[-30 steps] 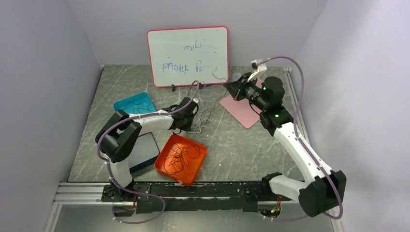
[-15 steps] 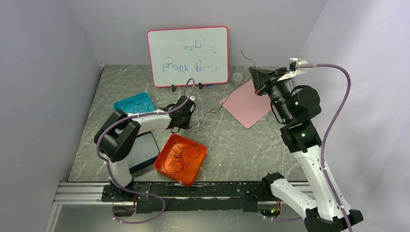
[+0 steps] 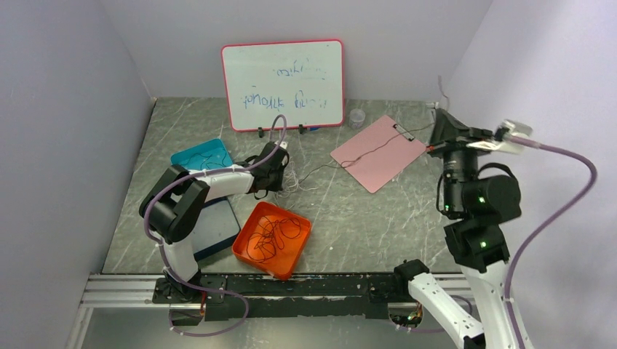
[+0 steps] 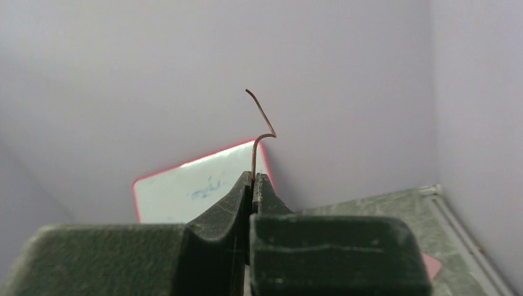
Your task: Untangle the cables
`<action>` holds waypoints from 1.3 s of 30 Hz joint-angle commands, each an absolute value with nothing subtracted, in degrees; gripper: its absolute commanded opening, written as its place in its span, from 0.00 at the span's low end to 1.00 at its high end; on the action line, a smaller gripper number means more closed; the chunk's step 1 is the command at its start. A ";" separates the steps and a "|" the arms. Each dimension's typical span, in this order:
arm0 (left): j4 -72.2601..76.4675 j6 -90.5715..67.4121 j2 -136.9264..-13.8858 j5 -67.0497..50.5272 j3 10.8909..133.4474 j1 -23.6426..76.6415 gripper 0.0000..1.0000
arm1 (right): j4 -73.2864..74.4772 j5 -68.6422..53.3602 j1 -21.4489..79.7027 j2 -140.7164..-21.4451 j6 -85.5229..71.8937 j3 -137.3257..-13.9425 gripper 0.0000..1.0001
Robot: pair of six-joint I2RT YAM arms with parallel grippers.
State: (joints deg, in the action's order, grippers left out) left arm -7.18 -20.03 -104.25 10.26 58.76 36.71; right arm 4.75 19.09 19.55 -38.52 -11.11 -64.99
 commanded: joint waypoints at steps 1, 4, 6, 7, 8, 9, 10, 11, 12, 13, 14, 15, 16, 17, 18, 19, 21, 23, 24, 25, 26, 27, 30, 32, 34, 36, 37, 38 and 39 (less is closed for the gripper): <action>-10.07 -20.48 -105.97 11.50 55.76 35.79 0.07 | 4.80 31.71 19.27 -35.41 -7.41 -64.54 0.00; -9.65 -20.48 -106.23 11.44 55.39 35.67 0.07 | 4.98 34.74 19.27 -34.22 -5.45 -65.20 0.00; -9.42 -20.48 -106.41 11.35 55.20 35.55 0.07 | 4.71 36.41 19.31 -33.75 -3.95 -65.66 0.00; -9.41 -20.48 -106.43 11.34 55.12 35.54 0.07 | 4.51 37.50 19.28 -33.53 -3.13 -65.87 0.00; -9.40 -20.48 -106.44 11.41 55.11 35.48 0.07 | 4.27 38.70 19.27 -33.37 -2.29 -66.14 0.00; -9.40 -20.48 -106.37 11.50 55.03 35.37 0.07 | 4.16 39.96 19.25 -33.21 -1.56 -66.48 0.00; -9.46 -20.48 -106.34 11.51 54.94 35.26 0.07 | 3.86 41.16 19.25 -32.92 -0.71 -66.69 0.00; -9.41 -20.48 -106.28 11.51 54.93 35.17 0.07 | 3.34 42.91 19.29 -32.58 0.16 -66.90 0.00; -9.33 -20.48 -106.21 11.51 54.87 35.05 0.07 | 2.74 44.05 19.25 -32.26 0.95 -66.96 0.00; -9.36 -20.48 -106.18 11.56 54.81 34.92 0.07 | 2.15 44.77 19.30 -31.91 1.76 -67.04 0.00; -9.32 -20.48 -106.17 11.52 54.76 34.90 0.07 | 1.51 45.16 19.29 -31.55 2.89 -67.11 0.00; -9.30 -20.48 -106.17 11.56 54.76 34.76 0.07 | 1.01 45.71 19.25 -31.25 3.84 -67.21 0.00; -9.24 -20.48 -106.20 11.60 54.76 34.67 0.07 | 0.59 46.30 19.27 -31.02 4.85 -67.39 0.00; -9.28 -20.48 -106.25 11.55 54.82 34.68 0.07 | 0.01 47.17 19.29 -30.84 6.02 -67.56 0.00; -9.24 -20.48 -106.30 11.53 54.88 34.57 0.07 | -0.66 47.95 19.28 -30.63 7.33 -67.79 0.00; -9.28 -20.48 -106.39 11.52 54.93 34.57 0.07 | -1.41 48.92 19.26 -30.45 8.71 -67.98 0.00; -9.34 -20.48 -106.59 11.56 55.08 34.51 0.07 | -3.18 50.41 19.28 -29.99 11.30 -68.47 0.00; -9.47 -20.48 -106.73 11.60 55.32 34.44 0.07 | -4.68 51.35 19.27 -29.51 13.45 -69.06 0.00; -9.61 -20.48 -106.74 11.65 55.43 34.39 0.07 | -5.03 51.44 19.33 -29.37 14.04 -69.34 0.00; -9.65 -20.48 -106.53 11.80 55.53 34.32 0.07 | -4.85 51.27 19.33 -29.39 14.25 -69.53 0.00; -9.61 -20.48 -106.15 12.04 55.55 34.36 0.07 | -3.78 50.77 19.41 -29.54 13.36 -69.92 0.00; -9.63 -20.48 -105.53 12.31 55.55 34.33 0.07 | -1.15 50.00 19.43 -30.13 11.92 -70.29 0.00; -10.32 -20.48 -103.14 13.55 55.82 34.16 0.07 | 7.22 48.74 19.61 -33.43 6.28 -70.76 0.00; -11.26 -20.48 -101.45 14.45 56.33 34.05 0.07 | 13.35 48.40 19.69 -36.50 1.07 -70.46 0.00; -11.87 -20.21 -99.96 14.76 56.72 33.72 0.07 | 16.46 46.62 19.70 -39.30 -3.31 -68.34 0.00; -12.33 -19.74 -98.71 14.84 56.86 33.35 0.07 | 17.47 45.08 19.72 -42.10 -6.46 -65.37 0.00; -12.57 -19.55 -98.30 14.85 56.86 33.07 0.07 | 17.41 44.96 19.65 -43.68 -7.79 -63.84 0.00; -12.73 -19.40 -98.00 14.78 56.93 32.90 0.07 | 17.70 44.81 19.62 -45.49 -8.97 -62.63 0.00; -13.06 -19.34 -97.81 14.77 56.95 32.61 0.07 | 17.46 44.70 19.56 -47.03 -9.89 -61.05 0.00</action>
State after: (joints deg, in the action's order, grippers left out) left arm -10.41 -20.29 -100.82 13.08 57.23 33.76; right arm 11.05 46.57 19.57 -41.36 -2.11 -66.28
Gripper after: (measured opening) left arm 0.089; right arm 0.015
